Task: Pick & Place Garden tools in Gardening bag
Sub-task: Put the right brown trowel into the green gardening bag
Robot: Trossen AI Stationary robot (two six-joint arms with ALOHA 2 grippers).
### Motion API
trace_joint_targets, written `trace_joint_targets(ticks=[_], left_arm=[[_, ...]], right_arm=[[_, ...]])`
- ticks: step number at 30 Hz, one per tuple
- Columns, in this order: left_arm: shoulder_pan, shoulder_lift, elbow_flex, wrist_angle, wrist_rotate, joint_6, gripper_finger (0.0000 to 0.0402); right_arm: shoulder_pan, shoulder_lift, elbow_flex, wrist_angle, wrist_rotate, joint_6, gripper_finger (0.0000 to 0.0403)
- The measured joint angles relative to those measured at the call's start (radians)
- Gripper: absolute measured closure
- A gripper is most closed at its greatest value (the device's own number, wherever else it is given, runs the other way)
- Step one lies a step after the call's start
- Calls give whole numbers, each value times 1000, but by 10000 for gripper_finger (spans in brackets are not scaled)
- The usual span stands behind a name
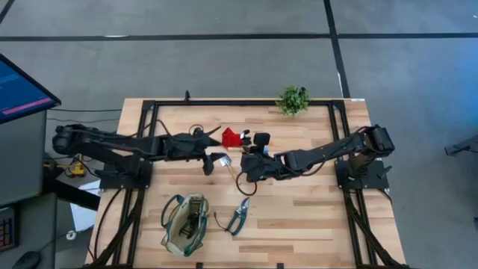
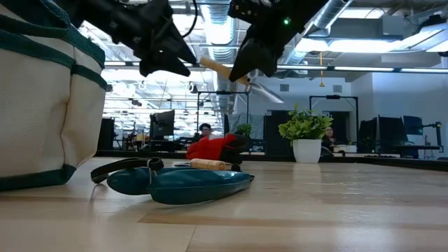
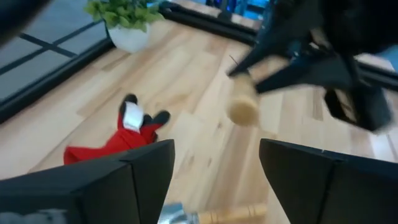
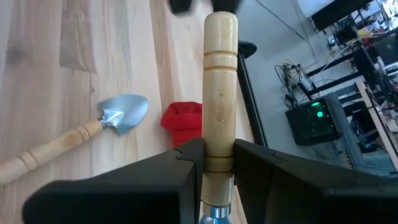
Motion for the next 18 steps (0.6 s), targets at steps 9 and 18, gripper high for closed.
trace_joint_targets(ticks=[9, 18], left_arm=[[34, 17, 0, 169, 126, 0, 170], [40, 16, 0, 191, 126, -62, 160]], right_arm=[[3, 0, 0, -4, 0, -5, 349], [3, 0, 0, -2, 1, -8, 349]])
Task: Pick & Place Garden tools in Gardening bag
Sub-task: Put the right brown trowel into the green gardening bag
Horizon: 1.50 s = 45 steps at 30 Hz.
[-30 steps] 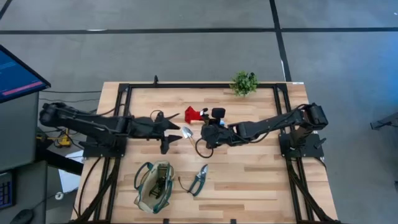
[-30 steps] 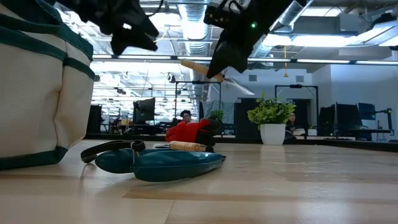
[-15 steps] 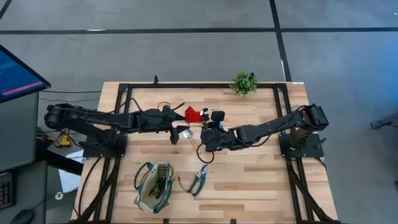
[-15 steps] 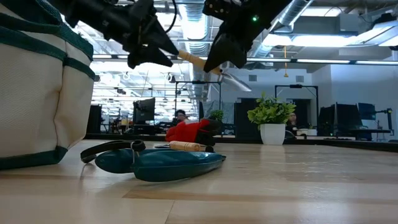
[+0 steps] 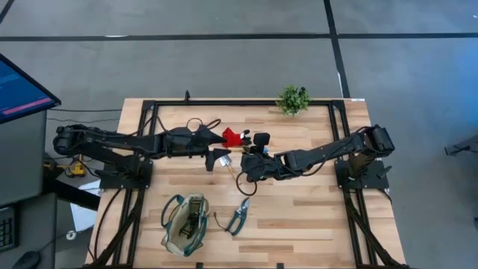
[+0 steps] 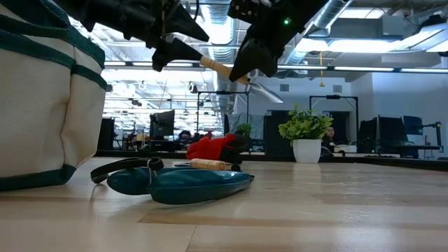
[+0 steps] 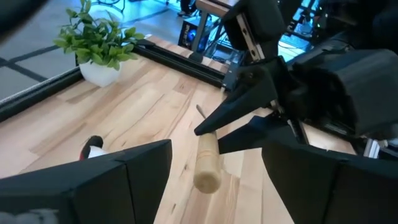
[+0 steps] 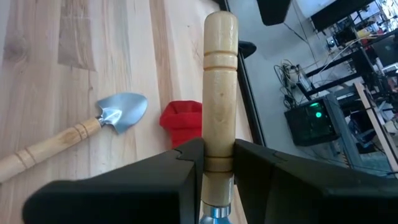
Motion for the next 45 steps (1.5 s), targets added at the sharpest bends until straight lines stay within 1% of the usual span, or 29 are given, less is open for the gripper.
trace_joint_targets(ticks=[6, 9, 12, 16, 21, 27, 30, 35, 45], left_arm=[[-4, 0, 0, 1, 0, -54, 160], [-4, 3, 0, 2, 0, -57, 160], [-4, 20, 0, -4, 0, -59, 161], [-8, 78, 1, 1, 0, -82, 161], [-8, 136, 1, 83, 1, -88, 161], [-8, 147, 1, 113, 3, -83, 161], [-8, 147, 1, 116, 44, -82, 163], [-8, 147, 1, 118, 53, -82, 188], [-8, 147, 0, 126, 51, -82, 277]], right_arm=[[0, 0, 0, 4, 0, 0, 349], [0, 0, 0, 5, 0, 0, 349], [1, 0, 0, 5, 0, 0, 349], [6, 0, 0, 6, 1, 0, 349], [6, 0, 0, 5, 1, 0, 349], [6, 0, 0, 5, 1, 0, 349], [6, 0, 0, 5, 1, 0, 349], [6, 0, 0, 5, 1, 1, 349], [6, 0, 0, 6, 1, 2, 349]])
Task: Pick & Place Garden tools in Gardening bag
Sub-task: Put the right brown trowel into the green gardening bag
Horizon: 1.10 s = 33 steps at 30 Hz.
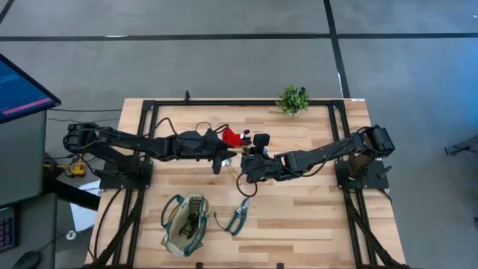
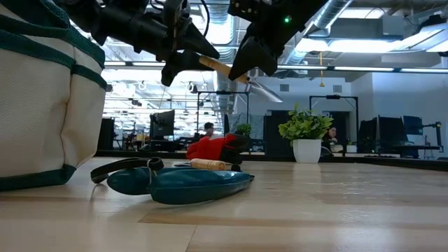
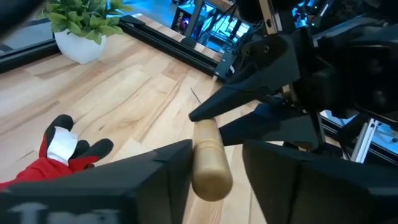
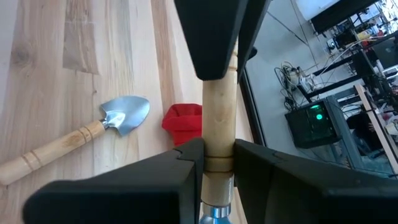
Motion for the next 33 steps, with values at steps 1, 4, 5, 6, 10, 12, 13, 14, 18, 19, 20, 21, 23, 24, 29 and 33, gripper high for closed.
trace_joint_targets(ticks=[1, 4, 5, 6, 10, 12, 13, 14, 18, 19, 20, 21, 23, 24, 29, 33], left_arm=[[0, 0, 0, 0, 0, 0, 285], [0, 0, 0, 1, -1, 0, 305], [0, 0, 0, 1, -1, 0, 311], [0, 0, 0, 1, -2, 0, 316], [0, 0, 0, 1, -3, 0, 332], [0, 0, 0, 1, -3, 2, 336], [0, 0, 0, 1, -3, 2, 337], [0, 0, 0, 2, -3, 2, 337], [0, 0, 0, 2, -3, 10, 338], [0, 0, 0, 2, -3, 24, 340], [0, 0, 0, 2, -3, 33, 342], [0, 0, 0, 2, -3, 42, 345], [0, 0, 0, 2, -3, 53, 350], [0, 0, 0, 2, -3, 54, 350], [0, 0, 0, 3, -3, 82, 350], [0, 0, 0, 3, -2, 87, 350]], right_arm=[[0, 0, 0, 0, 0, 0, 349], [0, 0, 0, 0, 0, 1, 349], [1, 0, 0, 0, 0, 1, 349], [1, 0, 0, 0, 0, 1, 349], [1, 0, 0, -1, 1, 2, 349], [1, 0, 0, -2, 1, 2, 349], [1, 0, 0, -2, 1, 2, 349], [1, 0, 0, -2, 1, 2, 349], [0, 0, 0, -2, 1, 1, 349], [0, 0, 0, -2, 1, 1, 349], [0, 0, 0, -2, 1, 0, 349], [0, 0, 0, -2, 2, 0, 349], [0, 0, 0, -3, 2, 0, 349], [0, 0, 0, -3, 2, 0, 349], [0, 0, 0, -3, 2, -1, 349], [0, 0, 0, -2, 2, 0, 338]])
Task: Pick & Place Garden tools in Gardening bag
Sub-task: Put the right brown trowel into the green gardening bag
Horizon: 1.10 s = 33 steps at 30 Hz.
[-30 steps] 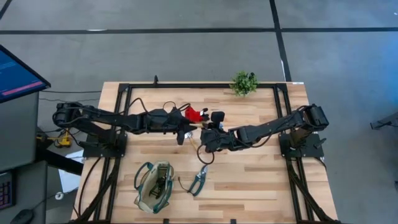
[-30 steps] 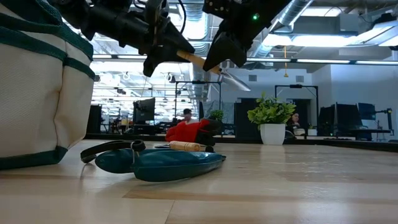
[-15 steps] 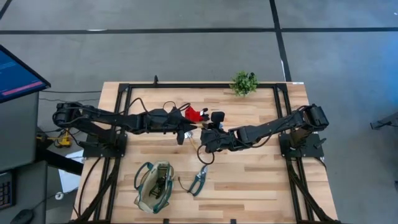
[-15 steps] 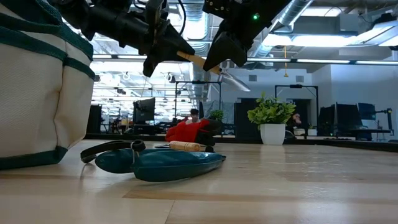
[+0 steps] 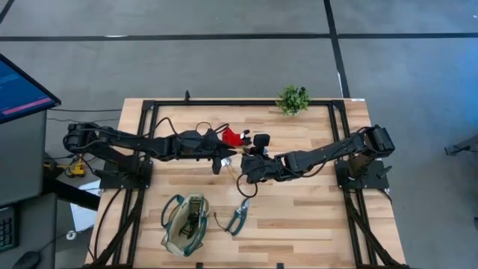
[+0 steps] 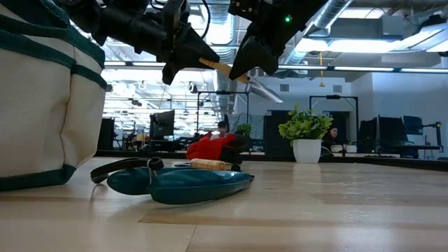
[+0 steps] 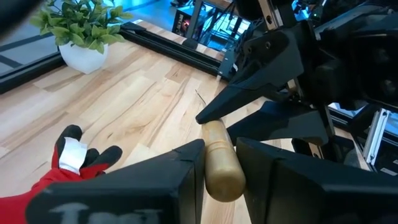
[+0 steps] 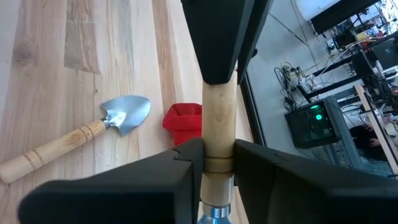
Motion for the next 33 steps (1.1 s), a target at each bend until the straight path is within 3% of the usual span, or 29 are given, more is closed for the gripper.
trace_joint_targets(ticks=[7, 15, 23, 33], left_arm=[[-2, -2, 0, 12, 12, 9, 350], [-1, -2, 0, 6, 8, 20, 350], [12, -2, 1, 2, -2, 23, 350], [22, -2, 1, 0, -2, 33, 350]], right_arm=[[-1, 0, 0, -7, -8, -3, 304], [0, -5, 0, -16, 0, -136, 295], [6, -25, 39, -136, 0, -71, 286], [28, -25, 54, -241, 13, -39, 167]])
